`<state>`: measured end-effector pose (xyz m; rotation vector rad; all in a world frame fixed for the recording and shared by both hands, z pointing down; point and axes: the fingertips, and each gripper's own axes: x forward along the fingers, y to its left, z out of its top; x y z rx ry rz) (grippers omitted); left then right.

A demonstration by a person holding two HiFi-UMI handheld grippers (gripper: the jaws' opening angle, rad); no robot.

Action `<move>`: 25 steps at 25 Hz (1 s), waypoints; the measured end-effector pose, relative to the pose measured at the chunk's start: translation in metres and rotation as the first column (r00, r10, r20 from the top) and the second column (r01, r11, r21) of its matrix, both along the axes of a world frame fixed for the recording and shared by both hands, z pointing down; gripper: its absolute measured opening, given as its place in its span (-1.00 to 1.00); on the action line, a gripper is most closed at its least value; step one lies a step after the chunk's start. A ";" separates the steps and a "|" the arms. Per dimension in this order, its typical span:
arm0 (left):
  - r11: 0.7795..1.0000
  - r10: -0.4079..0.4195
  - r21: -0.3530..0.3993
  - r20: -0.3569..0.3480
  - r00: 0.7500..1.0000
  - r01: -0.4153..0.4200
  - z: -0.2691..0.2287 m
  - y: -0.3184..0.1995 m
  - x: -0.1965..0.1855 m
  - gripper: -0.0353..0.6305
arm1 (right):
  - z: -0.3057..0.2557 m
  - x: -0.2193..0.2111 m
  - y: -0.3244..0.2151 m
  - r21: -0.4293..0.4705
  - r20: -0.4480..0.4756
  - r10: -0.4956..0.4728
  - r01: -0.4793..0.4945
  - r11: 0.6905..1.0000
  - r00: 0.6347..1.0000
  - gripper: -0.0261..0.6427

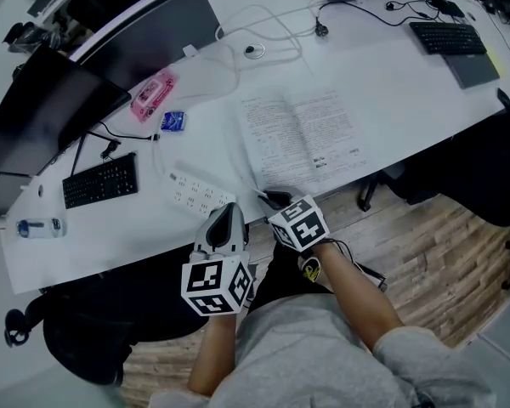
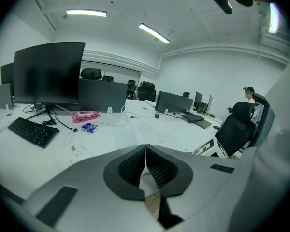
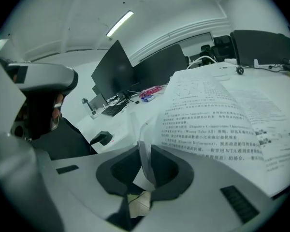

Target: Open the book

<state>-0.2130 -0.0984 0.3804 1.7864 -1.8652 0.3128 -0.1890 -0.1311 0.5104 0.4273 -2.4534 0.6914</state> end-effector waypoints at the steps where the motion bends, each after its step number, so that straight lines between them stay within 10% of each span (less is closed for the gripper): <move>1: 1.000 0.000 0.002 0.002 1.000 0.000 -0.001 0.000 -0.001 -0.86 | 0.002 -0.002 0.001 -0.029 0.008 0.004 -0.003 1.000 1.000 -0.73; 15: 0.999 0.034 0.027 0.008 0.999 -0.034 -0.010 0.006 0.009 -0.86 | 0.004 0.016 0.043 -0.318 0.201 0.051 0.016 0.948 0.978 -0.33; 25: 0.994 0.079 0.070 0.018 0.997 -0.080 -0.022 0.007 0.021 -0.86 | -0.025 0.069 0.037 -0.194 0.189 0.067 -0.030 0.981 0.980 -0.33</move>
